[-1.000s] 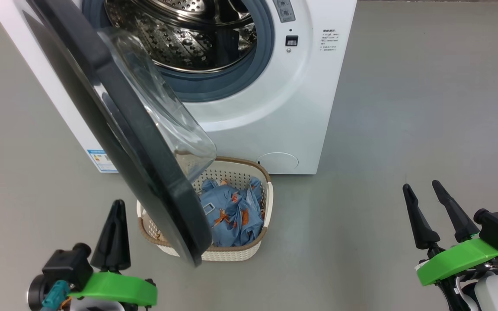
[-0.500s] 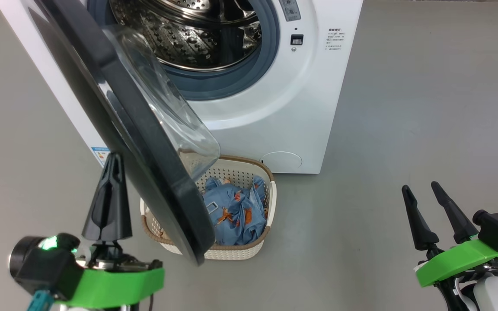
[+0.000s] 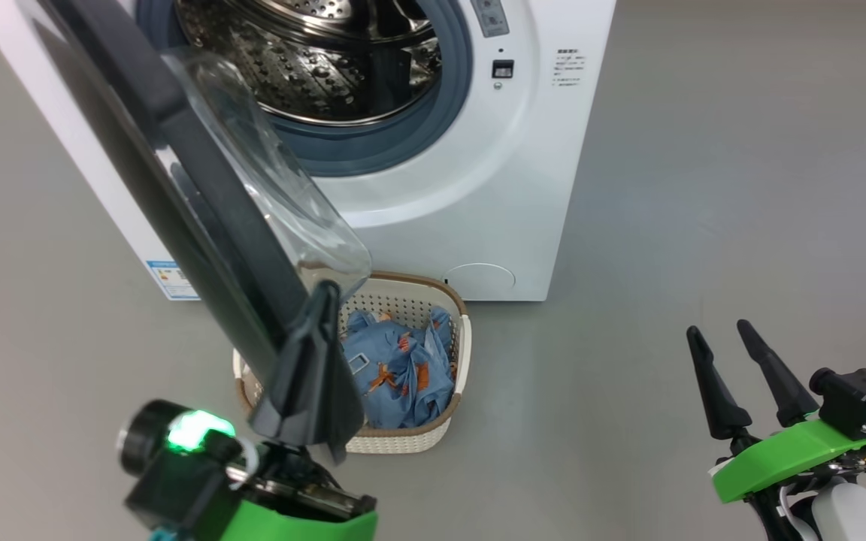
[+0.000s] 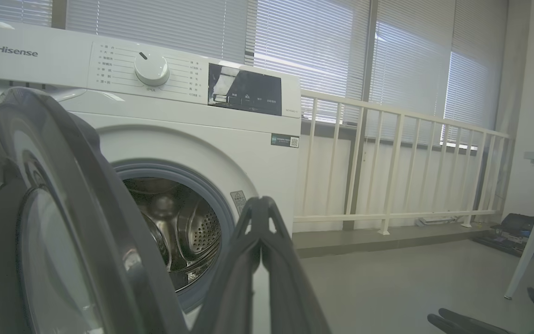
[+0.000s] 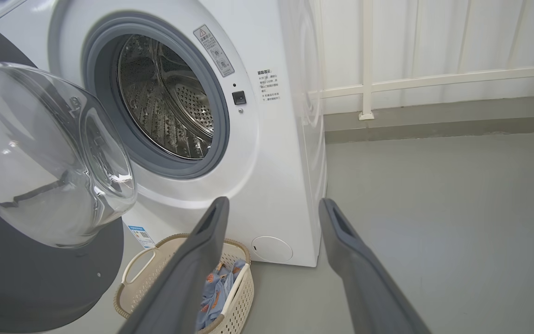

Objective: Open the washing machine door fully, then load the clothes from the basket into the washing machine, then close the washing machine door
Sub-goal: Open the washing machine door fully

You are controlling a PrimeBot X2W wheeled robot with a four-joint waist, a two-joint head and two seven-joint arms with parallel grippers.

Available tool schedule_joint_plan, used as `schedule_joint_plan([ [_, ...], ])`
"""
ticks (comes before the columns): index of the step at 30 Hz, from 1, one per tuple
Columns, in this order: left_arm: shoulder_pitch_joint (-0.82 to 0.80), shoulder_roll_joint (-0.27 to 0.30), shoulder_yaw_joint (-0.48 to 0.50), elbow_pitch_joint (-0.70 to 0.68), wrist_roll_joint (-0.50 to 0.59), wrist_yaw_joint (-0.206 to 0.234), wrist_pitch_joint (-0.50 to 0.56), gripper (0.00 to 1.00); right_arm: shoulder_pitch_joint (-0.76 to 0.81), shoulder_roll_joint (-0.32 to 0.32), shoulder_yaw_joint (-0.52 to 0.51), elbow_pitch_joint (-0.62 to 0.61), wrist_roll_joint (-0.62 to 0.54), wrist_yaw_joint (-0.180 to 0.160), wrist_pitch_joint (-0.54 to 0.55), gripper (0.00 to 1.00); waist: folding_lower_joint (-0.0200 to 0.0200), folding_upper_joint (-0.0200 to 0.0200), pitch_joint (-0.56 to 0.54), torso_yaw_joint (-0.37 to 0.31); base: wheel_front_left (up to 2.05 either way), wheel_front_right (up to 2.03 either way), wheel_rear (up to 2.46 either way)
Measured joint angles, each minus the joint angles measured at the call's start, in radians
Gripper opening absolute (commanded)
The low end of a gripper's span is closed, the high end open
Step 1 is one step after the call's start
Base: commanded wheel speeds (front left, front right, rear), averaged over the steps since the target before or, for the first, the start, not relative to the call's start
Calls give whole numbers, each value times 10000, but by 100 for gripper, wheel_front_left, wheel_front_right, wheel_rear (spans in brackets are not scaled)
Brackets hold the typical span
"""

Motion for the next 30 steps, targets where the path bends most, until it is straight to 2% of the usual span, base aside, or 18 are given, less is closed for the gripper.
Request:
schedule_joint_plan([
  [6, -4, 13, -499, 947, -518, 0, 2, 0, -6, 119, 159, 46, 48, 0, 0, 100, 0, 0, 69, -236, 0, 0, 0],
  [18, -213, 38, -648, 3452, -1191, 2, 4, 0, -56, 161, 203, 92, 61, 0, 0, 100, 0, 0, 332, -722, 0, 0, 0],
  [30, -434, -33, -257, 3929, -1831, 209, 6, 0, -100, 161, 224, 163, 75, 0, 0, 100, 0, 0, 473, -710, 0, 0, 0],
])
